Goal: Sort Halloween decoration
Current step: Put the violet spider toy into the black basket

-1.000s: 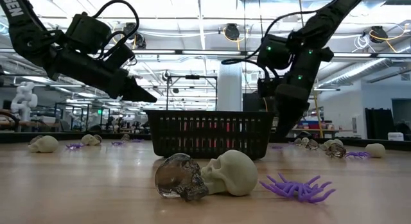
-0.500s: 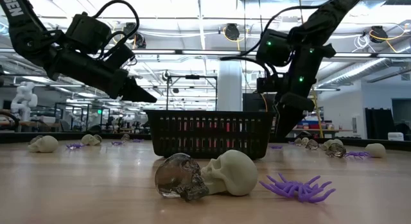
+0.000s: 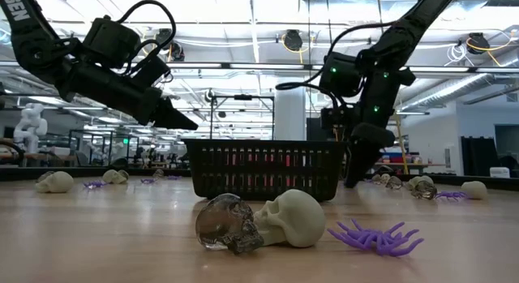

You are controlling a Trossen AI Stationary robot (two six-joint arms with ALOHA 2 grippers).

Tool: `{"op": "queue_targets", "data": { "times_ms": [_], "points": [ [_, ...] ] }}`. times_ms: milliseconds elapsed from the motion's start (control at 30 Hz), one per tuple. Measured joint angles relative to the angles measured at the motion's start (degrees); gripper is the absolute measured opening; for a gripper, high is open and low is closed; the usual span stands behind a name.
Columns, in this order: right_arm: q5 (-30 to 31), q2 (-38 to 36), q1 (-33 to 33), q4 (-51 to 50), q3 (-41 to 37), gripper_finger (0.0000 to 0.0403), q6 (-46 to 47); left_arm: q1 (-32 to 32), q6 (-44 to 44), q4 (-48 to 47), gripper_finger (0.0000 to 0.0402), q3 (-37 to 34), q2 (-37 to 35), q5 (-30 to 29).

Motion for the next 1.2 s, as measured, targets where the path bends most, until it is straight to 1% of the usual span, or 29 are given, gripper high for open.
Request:
{"op": "queue_targets", "data": {
  "times_ms": [100, 300, 333, 600, 733, 867, 1033, 1200],
  "points": [
    [-0.24, 0.04, 0.03, 0.00, 0.00, 0.0119, 0.61, 0.00, 0.00, 0.00, 0.0003, 0.00, 0.00, 0.02],
    [-0.42, 0.13, 0.05, -0.04, -0.07, 0.0021, 0.74, 0.00, 0.00, 0.00, 0.0003, 0.00, 0.00, 0.00],
    [-0.42, -0.03, 0.07, -0.08, -0.07, 0.0012, 0.81, 0.00, 0.00, 0.00, 0.0003, 0.00, 0.00, 0.00],
    [-0.47, -3.18, 2.21, -1.63, -0.49, 0.0012, 3.55, 0.00, 0.00, 0.00, 0.0003, 0.00, 0.00, 0.02],
    [-0.47, -6.18, 5.48, -0.95, 0.51, 0.0005, 6.81, 0.00, 0.00, 0.00, 0.0003, 0.00, 0.00, 0.02],
    [-0.50, -7.08, 10.47, -0.11, 4.21, 0.0006, 10.02, 0.00, 0.00, 0.00, 0.0003, 0.00, 0.00, 0.00],
    [-0.64, -7.13, 16.32, 3.94, 7.90, 0.0006, 10.69, 0.00, -0.04, -0.07, 0.0003, 0.00, 0.00, 0.02],
    [-2.42, -6.37, 19.58, 9.75, 8.41, 0.0006, 13.31, 0.00, -0.07, -0.37, 0.0003, 0.00, 0.00, 0.01]
  ]
}}
